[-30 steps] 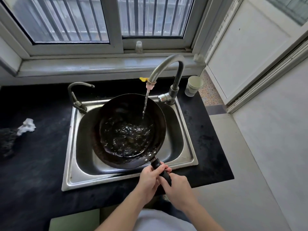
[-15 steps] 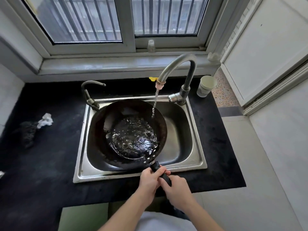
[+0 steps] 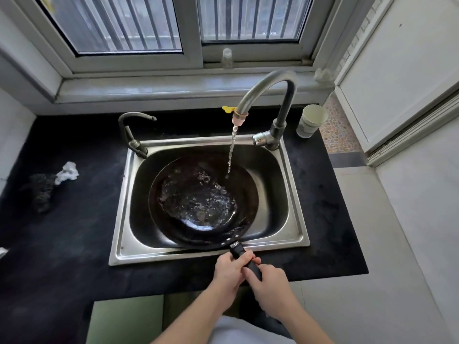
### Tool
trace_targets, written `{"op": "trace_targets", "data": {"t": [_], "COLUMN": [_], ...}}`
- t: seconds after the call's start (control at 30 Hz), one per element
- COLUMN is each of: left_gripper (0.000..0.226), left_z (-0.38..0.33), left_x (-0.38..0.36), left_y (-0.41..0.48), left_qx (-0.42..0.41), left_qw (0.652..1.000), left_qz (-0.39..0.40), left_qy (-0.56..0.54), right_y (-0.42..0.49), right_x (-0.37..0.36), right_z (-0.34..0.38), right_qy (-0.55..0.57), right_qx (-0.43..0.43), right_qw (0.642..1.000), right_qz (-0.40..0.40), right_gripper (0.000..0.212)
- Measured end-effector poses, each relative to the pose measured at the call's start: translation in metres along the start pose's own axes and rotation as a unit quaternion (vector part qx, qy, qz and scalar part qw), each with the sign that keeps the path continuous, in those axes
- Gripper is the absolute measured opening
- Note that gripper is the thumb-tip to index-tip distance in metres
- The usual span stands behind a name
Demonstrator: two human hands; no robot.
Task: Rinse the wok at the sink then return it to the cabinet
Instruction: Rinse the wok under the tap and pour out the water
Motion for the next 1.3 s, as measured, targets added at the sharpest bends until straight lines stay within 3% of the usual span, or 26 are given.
{"op": "trace_targets", "data": {"t": [0.23,0.53,0.67,0.8,1.0,1.2,1.3], "left_gripper": [0.010,0.010,0.010,0.018,0.027,0.019,0.012], "left_z": [-0.005,-0.010,-0.007,-0.003,-0.005,-0.018,-0.025], "left_x": [-0.035,-0.029,-0.015,0.005,0.025,0.038,0.041], "left_y": [0.015,0.008,-0.002,-0.015,-0.023,-0.030,-0.028], "left_qx": [0.008,0.000,-0.016,-0.009,-0.004,-0.031,-0.040], "left_qw": [0.998,0.994,0.996,0.997,0.992,0.997,0.998], "left_qz": [0.062,0.108,0.090,0.074,0.077,0.051,0.047], "left_qy": [0.001,-0.015,-0.024,-0.028,-0.097,-0.042,-0.014], "right_y": [-0.009,-0.018,-0.024,-0.024,-0.017,-0.020,-0.018], "right_x": [0.030,0.023,0.004,-0.021,-0.042,-0.046,-0.046], "right_z": [-0.006,0.007,0.009,0.010,0.016,0.034,0.040], "right_qy": [-0.025,-0.026,-0.019,0.003,0.021,0.008,0.015], "right_qx": [-0.014,0.002,0.001,0.015,0.033,0.056,0.058], "right_qw": [0.999,0.998,0.998,0.999,0.999,0.996,0.994], "right_qz": [-0.042,-0.063,-0.055,-0.040,-0.027,-0.064,-0.088], "right_gripper": [0.029,0.023,0.024,0.012,0.017,0.016,0.027]}}
Point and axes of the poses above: each hand's wrist, its own y-axis towards the middle knuckle, its own x-axis out of the back of the hand, z = x × y, the point moved 8 cm from there along y, towards the middle knuckle, and after that the axes turned 13 degrees about z, right-handed, at the moved point
